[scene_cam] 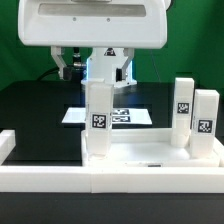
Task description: Assemble desk
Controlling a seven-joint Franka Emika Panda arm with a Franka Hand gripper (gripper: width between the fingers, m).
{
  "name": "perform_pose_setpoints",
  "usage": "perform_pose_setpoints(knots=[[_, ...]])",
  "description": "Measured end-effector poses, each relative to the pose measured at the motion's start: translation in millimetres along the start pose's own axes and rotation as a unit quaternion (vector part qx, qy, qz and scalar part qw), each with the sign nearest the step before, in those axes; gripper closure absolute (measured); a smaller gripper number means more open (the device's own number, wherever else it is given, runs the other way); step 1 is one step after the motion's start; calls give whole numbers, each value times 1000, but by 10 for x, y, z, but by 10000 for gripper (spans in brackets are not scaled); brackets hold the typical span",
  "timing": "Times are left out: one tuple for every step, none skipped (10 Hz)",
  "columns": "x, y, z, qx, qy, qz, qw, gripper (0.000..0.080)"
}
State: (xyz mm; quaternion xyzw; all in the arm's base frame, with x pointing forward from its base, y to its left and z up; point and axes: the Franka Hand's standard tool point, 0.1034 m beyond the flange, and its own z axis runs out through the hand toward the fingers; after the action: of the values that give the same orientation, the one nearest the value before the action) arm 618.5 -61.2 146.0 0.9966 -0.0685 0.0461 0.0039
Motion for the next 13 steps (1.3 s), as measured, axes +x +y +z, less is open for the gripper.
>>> perform_pose_setpoints(knots=[[-5,-21,13,0,-1,7,1000,150],[16,-54,21,-1,-4,22,1000,150],[78,-59,54,-5,-4,25,1000,150],[118,-45,113,-9,-4,24,1000,150],[120,-23,155,-12,-6,24,1000,150],[116,-31,162,-12,-7,24,1000,150],[113,-34,164,-12,-6,24,1000,163],[99,-50,176,-12,-8,25,1000,163],[86,-75,189,-11,-8,25,1000,335],[77,-106,203,-11,-7,23,1000,514],[91,-114,206,-11,-1,23,1000,511],[92,-113,205,-10,-1,32,999,511],[92,-113,205,-10,-1,33,999,511]])
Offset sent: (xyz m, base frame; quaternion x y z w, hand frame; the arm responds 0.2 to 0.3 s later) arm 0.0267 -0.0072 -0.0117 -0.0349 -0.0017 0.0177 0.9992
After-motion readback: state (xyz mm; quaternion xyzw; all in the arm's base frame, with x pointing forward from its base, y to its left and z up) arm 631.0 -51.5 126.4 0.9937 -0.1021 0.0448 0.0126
